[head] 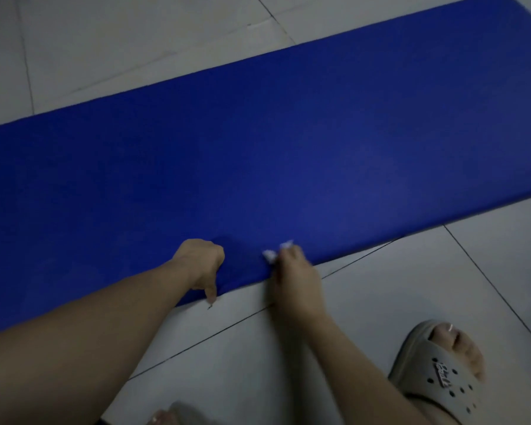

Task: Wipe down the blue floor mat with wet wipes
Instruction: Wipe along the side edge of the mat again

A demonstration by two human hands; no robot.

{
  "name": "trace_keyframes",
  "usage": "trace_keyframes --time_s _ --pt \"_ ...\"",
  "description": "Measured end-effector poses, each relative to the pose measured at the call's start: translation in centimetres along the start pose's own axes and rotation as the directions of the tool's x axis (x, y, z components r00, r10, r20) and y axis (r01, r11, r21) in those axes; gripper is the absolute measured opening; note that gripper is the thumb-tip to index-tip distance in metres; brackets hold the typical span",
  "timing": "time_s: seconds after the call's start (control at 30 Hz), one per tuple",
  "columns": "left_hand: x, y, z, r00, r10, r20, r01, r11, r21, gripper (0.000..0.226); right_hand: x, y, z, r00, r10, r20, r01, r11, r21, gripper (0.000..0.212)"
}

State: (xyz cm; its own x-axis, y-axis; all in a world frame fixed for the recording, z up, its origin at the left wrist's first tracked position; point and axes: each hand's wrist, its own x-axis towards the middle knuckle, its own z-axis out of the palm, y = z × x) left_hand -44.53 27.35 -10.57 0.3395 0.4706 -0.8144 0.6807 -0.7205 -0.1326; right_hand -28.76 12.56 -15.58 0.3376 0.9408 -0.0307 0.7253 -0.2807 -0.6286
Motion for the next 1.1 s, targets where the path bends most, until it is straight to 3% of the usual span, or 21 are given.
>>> trace_keyframes --time_s 0.13,0.2,0.27,0.37,0.43,0.5,0.6,0.67,0.73,0.87,0.97,1.03,1.1 --pt "0.0 0.0 0.1 1.0 0.005 -0.014 -0.005 1.0 -0.013 0.054 1.3 4.1 -3.0 0.94 0.25 -0.232 -0.273 0.959 -0.073 0.022" --pt "0.0 0.0 0.1 1.0 0.006 -0.015 -0.006 1.0 -0.006 0.054 0.8 1.6 -1.1 0.915 0.33 -0.231 -0.344 0.938 -0.026 0.02" --pt "-0.1 0.2 -0.1 1.0 -0.001 -0.014 0.002 1.0 0.007 0.054 -0.8 -2.1 2.1 0.959 0.252 -0.128 -0.254 0.967 -0.003 0.017" --pt "-0.3 0.5 -0.2 0.999 -0.027 -0.017 0.027 0.999 0.021 0.052 -2.9 -5.9 6.1 0.997 0.023 0.076 -0.022 1.0 -0.023 0.021" --pt "-0.3 0.4 0.0 0.999 -0.034 -0.035 0.034 0.999 0.006 0.05 -2.5 -5.5 5.8 0.981 -0.159 0.106 0.168 0.983 -0.074 0.024" --pt "-0.3 0.1 0.3 0.999 -0.021 -0.037 0.021 1.0 -0.013 0.05 -1.6 -3.1 3.3 0.972 -0.215 0.097 0.227 0.965 -0.134 0.02" --pt "-0.1 -0.3 0.5 0.999 0.011 -0.051 -0.012 1.0 -0.025 0.051 -0.1 1.8 -1.0 0.997 0.011 -0.07 -0.023 0.984 -0.175 0.023" --pt "-0.1 -0.3 0.5 0.998 0.02 -0.058 -0.021 0.999 -0.029 0.052 0.4 3.5 -2.3 0.95 0.2 -0.241 -0.24 0.959 -0.151 0.023" --pt "0.0 -0.4 0.6 0.998 0.024 -0.055 -0.025 0.999 -0.022 0.053 0.3 2.1 -1.4 0.938 0.235 -0.253 -0.279 0.948 -0.153 0.022" --pt "0.2 -0.2 0.5 0.999 0.019 -0.046 -0.019 1.0 -0.015 0.051 -2.4 -3.9 3.5 0.994 0.096 0.052 -0.09 0.99 -0.111 0.006" --pt "0.4 -0.2 0.6 0.996 -0.007 -0.092 0.009 1.0 0.016 0.032 -3.7 -6.9 6.5 0.96 -0.119 0.253 0.14 0.988 -0.067 0.015" --pt "0.5 -0.3 0.6 0.997 -0.01 -0.079 0.009 1.0 -0.012 0.041 -3.3 -5.7 6.2 0.954 -0.173 0.246 0.2 0.976 -0.088 0.016" --pt "0.5 -0.4 0.5 0.999 0.014 -0.039 -0.015 1.0 -0.024 0.053 -3.1 -3.5 4.1 0.982 -0.138 0.125 0.15 0.985 -0.086 0.025"
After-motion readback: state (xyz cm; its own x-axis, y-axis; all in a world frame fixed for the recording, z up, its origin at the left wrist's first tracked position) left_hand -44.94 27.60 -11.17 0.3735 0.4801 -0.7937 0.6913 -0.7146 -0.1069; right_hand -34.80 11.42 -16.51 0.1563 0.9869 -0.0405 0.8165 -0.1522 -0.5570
